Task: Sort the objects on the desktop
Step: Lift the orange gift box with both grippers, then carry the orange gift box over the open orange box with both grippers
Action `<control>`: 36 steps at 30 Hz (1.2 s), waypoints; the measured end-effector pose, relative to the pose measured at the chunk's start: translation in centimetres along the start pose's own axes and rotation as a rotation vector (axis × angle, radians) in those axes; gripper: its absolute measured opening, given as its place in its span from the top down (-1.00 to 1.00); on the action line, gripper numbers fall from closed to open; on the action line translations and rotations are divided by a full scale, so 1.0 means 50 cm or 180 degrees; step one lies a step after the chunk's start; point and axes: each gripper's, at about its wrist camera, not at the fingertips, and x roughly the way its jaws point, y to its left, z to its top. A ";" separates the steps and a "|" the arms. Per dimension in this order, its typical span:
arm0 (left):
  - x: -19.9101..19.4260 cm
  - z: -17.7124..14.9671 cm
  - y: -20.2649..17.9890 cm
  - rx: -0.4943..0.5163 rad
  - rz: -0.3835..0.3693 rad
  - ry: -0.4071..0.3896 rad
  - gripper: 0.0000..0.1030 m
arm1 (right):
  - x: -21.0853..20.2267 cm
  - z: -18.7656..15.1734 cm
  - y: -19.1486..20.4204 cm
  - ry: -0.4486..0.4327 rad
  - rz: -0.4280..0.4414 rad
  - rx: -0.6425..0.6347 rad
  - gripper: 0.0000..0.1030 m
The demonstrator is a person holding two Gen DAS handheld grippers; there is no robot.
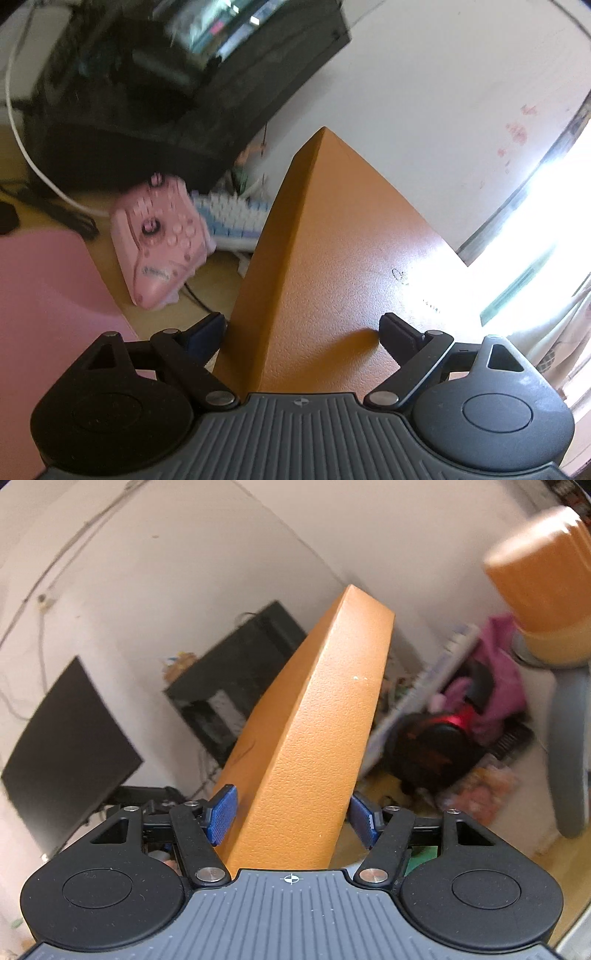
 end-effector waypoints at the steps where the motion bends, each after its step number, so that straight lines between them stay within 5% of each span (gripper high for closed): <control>1: -0.009 0.003 -0.010 0.0014 0.0013 -0.0062 -0.74 | 0.002 0.004 0.014 0.0007 0.0051 -0.0024 -0.31; 19: -0.434 -0.013 -0.155 0.0229 0.0649 -0.1231 -0.74 | 0.063 0.035 0.309 0.0239 0.1146 -0.0461 -0.33; 28: -0.677 -0.114 -0.199 0.0238 0.1057 -0.1687 -0.72 | 0.090 -0.019 0.474 0.0524 0.1720 -0.0600 -0.33; 36: -0.880 -0.243 -0.197 0.0021 0.1527 -0.1995 -0.72 | 0.154 -0.141 0.610 0.0988 0.2203 -0.0618 -0.33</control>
